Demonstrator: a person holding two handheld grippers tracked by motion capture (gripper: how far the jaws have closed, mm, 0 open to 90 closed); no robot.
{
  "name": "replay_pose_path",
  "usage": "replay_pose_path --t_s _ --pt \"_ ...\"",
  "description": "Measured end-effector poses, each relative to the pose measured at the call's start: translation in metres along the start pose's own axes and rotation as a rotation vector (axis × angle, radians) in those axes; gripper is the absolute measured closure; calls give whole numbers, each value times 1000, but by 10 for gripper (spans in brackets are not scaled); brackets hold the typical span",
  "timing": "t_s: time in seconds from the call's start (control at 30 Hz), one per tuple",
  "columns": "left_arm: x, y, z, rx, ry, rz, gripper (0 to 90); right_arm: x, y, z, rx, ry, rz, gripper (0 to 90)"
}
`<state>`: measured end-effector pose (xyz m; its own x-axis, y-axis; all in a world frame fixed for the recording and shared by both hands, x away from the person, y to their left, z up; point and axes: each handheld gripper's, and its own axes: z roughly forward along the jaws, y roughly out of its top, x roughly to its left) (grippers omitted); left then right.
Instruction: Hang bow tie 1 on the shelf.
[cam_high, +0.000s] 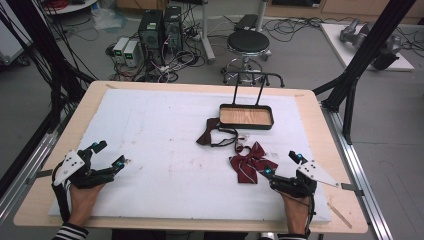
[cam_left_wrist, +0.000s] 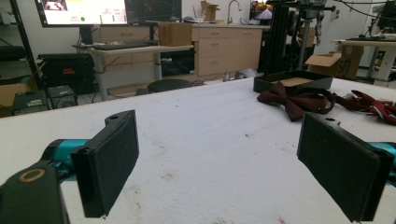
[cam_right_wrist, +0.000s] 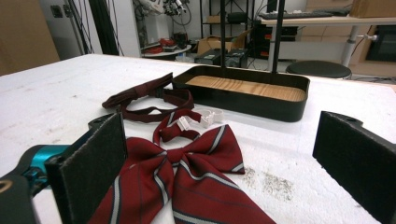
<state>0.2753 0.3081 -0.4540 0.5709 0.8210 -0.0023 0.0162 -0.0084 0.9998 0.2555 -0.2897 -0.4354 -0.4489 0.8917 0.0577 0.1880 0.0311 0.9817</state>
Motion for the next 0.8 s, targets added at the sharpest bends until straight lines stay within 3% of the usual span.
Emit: replay_pose_path --t_s 0.23,0.4,0.57,0.8 --pt "-1 0 1 0 8 2 132 4 18 4 60 25 -11 20" --pt "-1 0 1 1 8 2 133 6 32 16 163 52 -66 21" --pt "-1 0 1 1 7 2 132 9 40 25 239 74 -91 21" --pt "-1 0 0 3 7 5 133 10 50 37 315 100 -93 44"
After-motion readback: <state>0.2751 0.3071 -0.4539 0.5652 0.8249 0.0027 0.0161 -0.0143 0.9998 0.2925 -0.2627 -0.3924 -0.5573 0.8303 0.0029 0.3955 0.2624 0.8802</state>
